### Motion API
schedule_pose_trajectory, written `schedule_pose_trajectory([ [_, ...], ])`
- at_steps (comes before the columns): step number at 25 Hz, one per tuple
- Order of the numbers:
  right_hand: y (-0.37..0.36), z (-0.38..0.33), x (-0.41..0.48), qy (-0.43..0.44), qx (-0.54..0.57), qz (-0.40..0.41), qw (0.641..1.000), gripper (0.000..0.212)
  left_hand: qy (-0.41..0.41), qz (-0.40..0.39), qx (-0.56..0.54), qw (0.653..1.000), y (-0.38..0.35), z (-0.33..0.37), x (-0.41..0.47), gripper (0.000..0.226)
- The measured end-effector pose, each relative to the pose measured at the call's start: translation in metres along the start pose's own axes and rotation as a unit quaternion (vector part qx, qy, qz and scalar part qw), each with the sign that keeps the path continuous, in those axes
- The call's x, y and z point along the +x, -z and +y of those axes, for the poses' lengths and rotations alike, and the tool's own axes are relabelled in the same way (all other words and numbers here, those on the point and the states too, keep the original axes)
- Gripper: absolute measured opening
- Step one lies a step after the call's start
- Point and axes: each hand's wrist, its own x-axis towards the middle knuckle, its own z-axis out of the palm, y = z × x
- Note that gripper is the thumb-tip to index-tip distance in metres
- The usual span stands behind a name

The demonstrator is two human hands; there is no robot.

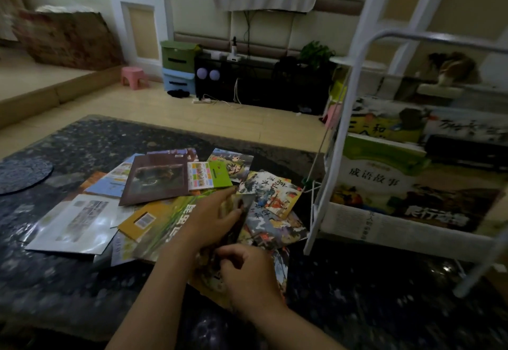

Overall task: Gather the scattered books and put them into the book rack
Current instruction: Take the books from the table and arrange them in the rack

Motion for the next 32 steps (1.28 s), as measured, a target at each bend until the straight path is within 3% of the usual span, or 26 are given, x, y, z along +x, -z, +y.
schedule_pose_trajectory([
  [6, 0.073, -0.021, -0.004, 0.058, -0.024, 0.028, 0.998, 0.026, -0.021, -0.003, -0.045, 0.999, 0.015, 0.070, 0.028, 0.059],
  [9, 0.127, -0.033, -0.009, 0.091, -0.026, 0.092, 0.991, 0.021, -0.043, 0.039, -0.037, 0.998, 0.033, 0.110, 0.036, 0.058],
  [12, 0.194, -0.043, -0.011, 0.125, -0.063, 0.175, 0.975, 0.017, -0.068, 0.058, -0.049, 0.995, 0.042, 0.156, 0.042, 0.043],
  [14, 0.243, -0.050, -0.015, 0.140, -0.104, 0.206, 0.963, 0.020, -0.082, 0.042, -0.067, 0.994, 0.042, 0.193, 0.042, 0.036],
  [16, 0.291, -0.055, -0.021, 0.150, -0.154, 0.219, 0.952, 0.030, -0.121, 0.041, -0.058, 0.990, 0.036, 0.231, 0.042, 0.044],
  [18, 0.336, -0.058, -0.027, 0.163, -0.212, 0.223, 0.937, 0.048, -0.181, 0.033, -0.040, 0.982, 0.023, 0.268, 0.045, 0.057],
  [20, 0.375, -0.058, -0.028, 0.170, -0.290, 0.240, 0.911, 0.055, -0.232, 0.019, -0.012, 0.973, 0.007, 0.301, 0.051, 0.056],
  [26, 0.459, -0.045, -0.023, 0.155, -0.405, 0.292, 0.852, 0.037, -0.273, 0.025, 0.021, 0.961, -0.031, 0.381, 0.079, 0.046],
  [32, 0.490, -0.017, -0.003, 0.165, -0.442, 0.345, 0.811, 0.031, -0.285, 0.048, 0.055, 0.956, -0.065, 0.404, 0.099, 0.043],
])
